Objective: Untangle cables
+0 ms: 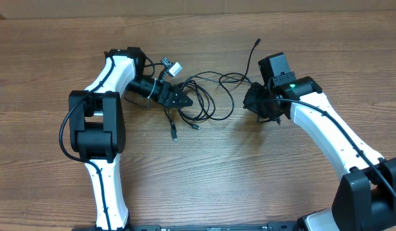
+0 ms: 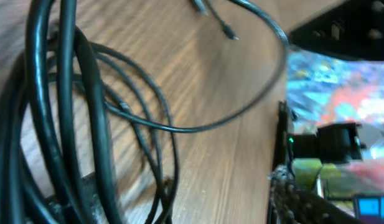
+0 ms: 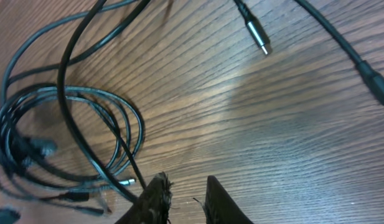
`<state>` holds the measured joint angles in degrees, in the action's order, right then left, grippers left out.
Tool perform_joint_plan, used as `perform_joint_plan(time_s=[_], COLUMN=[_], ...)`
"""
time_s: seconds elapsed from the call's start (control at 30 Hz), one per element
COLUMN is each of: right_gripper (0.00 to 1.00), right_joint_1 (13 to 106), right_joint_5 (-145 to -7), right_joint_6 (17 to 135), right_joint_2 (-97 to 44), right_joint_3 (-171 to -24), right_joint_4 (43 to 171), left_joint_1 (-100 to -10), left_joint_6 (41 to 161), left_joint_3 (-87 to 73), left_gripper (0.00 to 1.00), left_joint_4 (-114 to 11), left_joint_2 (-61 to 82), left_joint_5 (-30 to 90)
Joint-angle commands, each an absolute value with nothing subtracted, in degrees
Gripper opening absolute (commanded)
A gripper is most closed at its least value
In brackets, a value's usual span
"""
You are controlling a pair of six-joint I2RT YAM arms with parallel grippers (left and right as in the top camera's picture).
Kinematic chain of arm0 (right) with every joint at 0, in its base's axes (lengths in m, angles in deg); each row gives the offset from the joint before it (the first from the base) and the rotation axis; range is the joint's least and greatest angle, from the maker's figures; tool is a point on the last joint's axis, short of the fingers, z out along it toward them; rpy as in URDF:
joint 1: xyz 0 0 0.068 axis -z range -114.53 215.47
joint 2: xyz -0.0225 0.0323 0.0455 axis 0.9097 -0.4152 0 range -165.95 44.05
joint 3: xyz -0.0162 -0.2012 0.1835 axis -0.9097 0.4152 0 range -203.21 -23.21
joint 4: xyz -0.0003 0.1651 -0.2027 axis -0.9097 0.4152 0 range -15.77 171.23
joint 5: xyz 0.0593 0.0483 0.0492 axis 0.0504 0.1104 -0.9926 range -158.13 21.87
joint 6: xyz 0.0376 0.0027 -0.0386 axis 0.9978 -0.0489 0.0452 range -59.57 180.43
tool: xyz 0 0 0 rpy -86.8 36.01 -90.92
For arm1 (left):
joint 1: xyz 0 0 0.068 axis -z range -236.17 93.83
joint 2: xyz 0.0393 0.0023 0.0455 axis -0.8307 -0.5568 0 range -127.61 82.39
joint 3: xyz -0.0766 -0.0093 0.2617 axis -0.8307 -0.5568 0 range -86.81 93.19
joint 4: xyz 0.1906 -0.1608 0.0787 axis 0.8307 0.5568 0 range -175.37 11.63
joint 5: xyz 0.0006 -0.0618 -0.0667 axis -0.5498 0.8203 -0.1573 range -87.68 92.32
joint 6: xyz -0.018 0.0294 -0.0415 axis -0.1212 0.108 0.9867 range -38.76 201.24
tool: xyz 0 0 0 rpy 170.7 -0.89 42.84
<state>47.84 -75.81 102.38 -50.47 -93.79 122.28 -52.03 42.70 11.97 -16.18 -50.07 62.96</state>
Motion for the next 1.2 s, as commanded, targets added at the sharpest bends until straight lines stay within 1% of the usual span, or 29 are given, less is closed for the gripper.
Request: perform_joint_plan(time_s=[0.0,0.07,0.2,0.4,0.57,0.67,0.7,0.73,0.77,0.8,0.83,0.87,0.9,0.93,1.07,1.13,1.17], right_gripper=[0.18,0.18,0.19,0.22,0.23,0.33,0.34,0.37,0.39,0.41,0.42,0.42,0.43,0.43,0.43,0.51,0.62], right_joint_1=[47.4,46.9,46.0,45.2,45.2,45.3,45.3,45.4,45.6,46.2,46.8,47.7,48.5,49.6,54.9,56.9,57.6], right_joint_5=[-77.4,-77.5,-77.5,-77.2,-76.1,-71.5,-69.9,-67.8,-66.3,-63.8,-62.4,-61.4,-60.9,-60.6,-60.7,-60.8,-60.9], right_joint_6=[102.4,101.9,99.6,97.9,97.9,97.9,97.9,97.9,97.9,97.9,97.9,97.9,97.8,97.7,97.4,97.5,97.5], right_joint_2=[-50.4,-50.4,-50.4,-50.4,-50.4,-50.4,-50.4,-50.4,-50.4,-50.4,-50.4,-50.4,-50.5,-50.5,-50.5,-50.5,-50.5], right_joint_3=[-93.3,-93.3,-93.3,-93.3,-93.3,-93.2,-93.0,-92.8,-92.7,-92.2,-91.8,-91.6,-91.3,-90.9,-89.2,-88.0,-87.3], right_joint_4=[122.1,122.0,122.0,122.1,122.3,123.5,123.8,124.3,124.7,125.4,125.8,126.3,126.4,126.5,126.0,125.6,125.3], left_joint_1=[-51.8,-52.0,-52.7,-53.2,-52.8,-51.7,-51.2,-50.7,-50.1,-49.1,-48.4,-47.7,-47.1,-46.4,-44.0,-43.1,-42.8], left_joint_6=[52.3,56.0,56.7,59.9,72.0,79.7,82.5,84.1,85.0,85.1,85.1,85.1,85.1,85.1,85.2,85.6,86.3], left_joint_3=[12.7,13.0,14.0,14.0,14.0,14.0,14.0,14.0,14.0,14.0,13.8,13.5,13.0,12.5,11.3,11.3,11.3], left_gripper=[1.0,1.0,1.0,1.0,1.0,1.0,1.0,0.94,0.87,0.52,0.34,0.2,0.12,0.09,0.09,0.09,0.1], left_joint_4=[-18.6,-19.9,-19.2,-20.5,-25.8,-27.9,-28.2,-28.2,-28.2,-27.9,-27.8,-27.8,-27.8,-27.8,-27.8,-27.8,-27.8], left_joint_2=[-51.0,-51.0,-49.9,-44.1,-36.9,-32.8,-31.6,-30.9,-30.3,-30.2,-30.3,-30.5,-30.7,-30.8,-32.1,-32.8,-33.1], left_joint_5=[57.7,57.0,57.4,56.3,44.4,34.5,30.1,27.1,24.2,21.0,19.7,18.6,18.1,17.7,14.4,12.4,11.2])
